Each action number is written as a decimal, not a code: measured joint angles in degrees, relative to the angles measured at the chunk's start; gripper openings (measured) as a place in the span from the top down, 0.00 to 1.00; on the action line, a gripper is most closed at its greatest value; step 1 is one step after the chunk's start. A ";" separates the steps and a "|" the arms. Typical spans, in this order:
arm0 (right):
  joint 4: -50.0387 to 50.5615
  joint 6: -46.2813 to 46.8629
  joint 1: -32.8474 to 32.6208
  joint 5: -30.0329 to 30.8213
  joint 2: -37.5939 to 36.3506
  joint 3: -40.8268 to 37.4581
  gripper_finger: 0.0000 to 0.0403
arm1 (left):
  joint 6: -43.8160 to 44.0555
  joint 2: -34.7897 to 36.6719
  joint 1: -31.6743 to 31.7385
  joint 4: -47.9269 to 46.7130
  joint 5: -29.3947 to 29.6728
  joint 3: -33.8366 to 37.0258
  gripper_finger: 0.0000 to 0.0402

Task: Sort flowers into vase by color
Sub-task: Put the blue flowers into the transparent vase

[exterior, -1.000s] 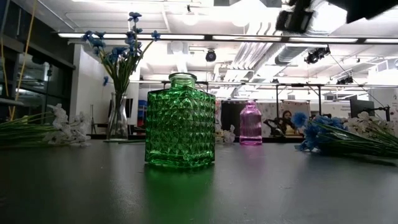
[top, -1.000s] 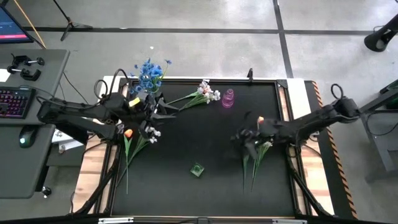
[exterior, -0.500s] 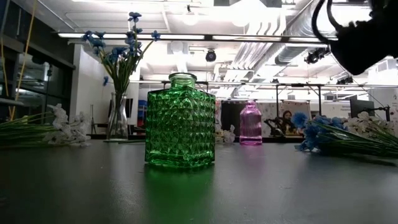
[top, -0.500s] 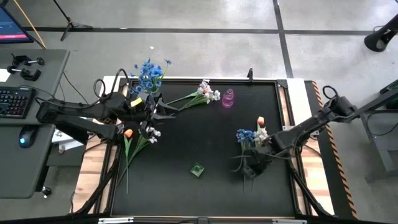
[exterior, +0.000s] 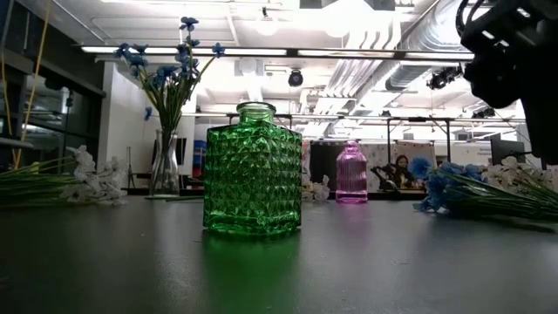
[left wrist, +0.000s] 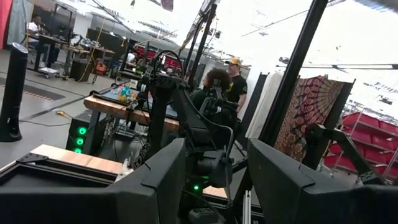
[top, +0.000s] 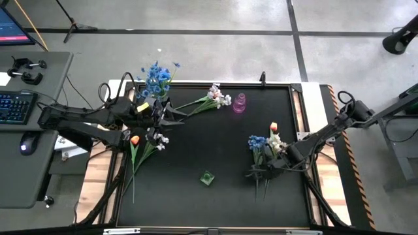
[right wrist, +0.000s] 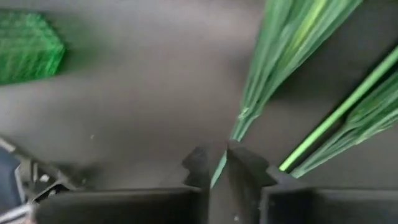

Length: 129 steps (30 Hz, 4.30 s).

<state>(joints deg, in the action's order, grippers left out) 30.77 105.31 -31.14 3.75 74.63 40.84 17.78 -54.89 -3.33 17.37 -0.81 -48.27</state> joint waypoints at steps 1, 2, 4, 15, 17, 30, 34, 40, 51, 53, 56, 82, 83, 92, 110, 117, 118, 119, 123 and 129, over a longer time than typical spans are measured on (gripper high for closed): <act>0.40 0.28 0.00 0.35 0.00 -0.02 0.82 | -0.02 0.00 0.00 0.00 0.02 0.00 0.60; 0.83 0.32 0.00 0.35 0.02 -0.02 0.78 | -0.01 -0.01 0.00 0.00 -0.01 0.00 0.60; 2.01 0.30 0.00 0.29 0.38 -0.02 0.68 | -0.02 0.02 0.00 0.00 -0.01 0.00 0.60; -0.73 1.39 1.56 -0.79 8.26 -0.06 0.39 | -2.44 2.37 0.04 0.04 -0.01 0.02 0.60; -1.91 1.35 2.26 -0.77 9.74 -0.06 0.40 | -2.54 2.77 0.04 0.02 -0.01 0.02 0.60; -1.98 2.38 3.93 1.68 12.54 0.08 0.83 | -4.01 3.10 2.34 -5.38 0.06 0.02 0.60; 0.11 -0.66 4.20 7.53 11.42 2.48 0.96 | -4.50 3.10 3.03 -10.68 0.27 0.02 0.60; 1.42 -9.97 4.31 29.37 4.25 9.47 0.99 | -4.44 2.07 3.39 -22.44 5.53 0.05 0.60; -28.14 -57.28 13.40 35.55 -2.80 15.41 0.99 | 1.29 -14.00 1.70 -0.66 -5.77 0.17 0.60; -35.53 -62.46 15.40 30.75 -2.74 15.41 0.99 | 4.73 -16.88 1.64 6.66 -9.09 0.17 0.60; -42.85 -66.99 17.56 26.00 -2.57 15.41 1.00 | 8.17 -19.50 1.66 12.88 -12.00 0.17 0.60; -59.29 -75.35 23.41 11.09 2.33 15.39 1.00 | 14.14 -21.29 1.90 16.07 -4.38 0.09 0.60; -60.02 -75.35 23.41 11.00 2.86 15.39 1.00 | 14.14 -21.29 1.90 16.04 -4.36 0.09 0.60; -65.33 -75.33 23.67 10.94 5.98 15.39 1.00 | 14.08 -21.52 1.90 15.89 -3.76 0.07 0.60; -65.45 -74.30 23.74 9.80 7.65 15.37 0.98 | 12.14 -21.88 2.64 14.97 -4.63 0.04 0.96; -63.72 -72.35 23.71 10.98 6.26 15.32 0.79 | 11.94 -20.74 3.88 10.97 -4.42 0.00 0.99; -62.55 -72.75 23.71 11.12 5.33 15.32 0.74 | 11.61 -20.22 4.09 9.60 -4.36 -0.05 0.99; -61.10 -73.18 23.69 11.45 4.28 15.32 0.70 | 11.04 -19.48 4.27 7.47 -4.19 -0.05 0.99; -55.09 -75.74 23.63 12.31 -0.32 15.35 0.51 | 7.82 -15.65 5.45 0.05 -2.30 0.00 0.99; -43.28 -77.21 23.63 12.33 -8.24 15.35 0.35 | 0.57 -5.62 6.61 -10.21 6.16 0.02 1.00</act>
<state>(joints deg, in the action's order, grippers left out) -12.51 28.10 -7.51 16.08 66.40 56.18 18.35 -60.51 3.28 7.16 5.35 -48.25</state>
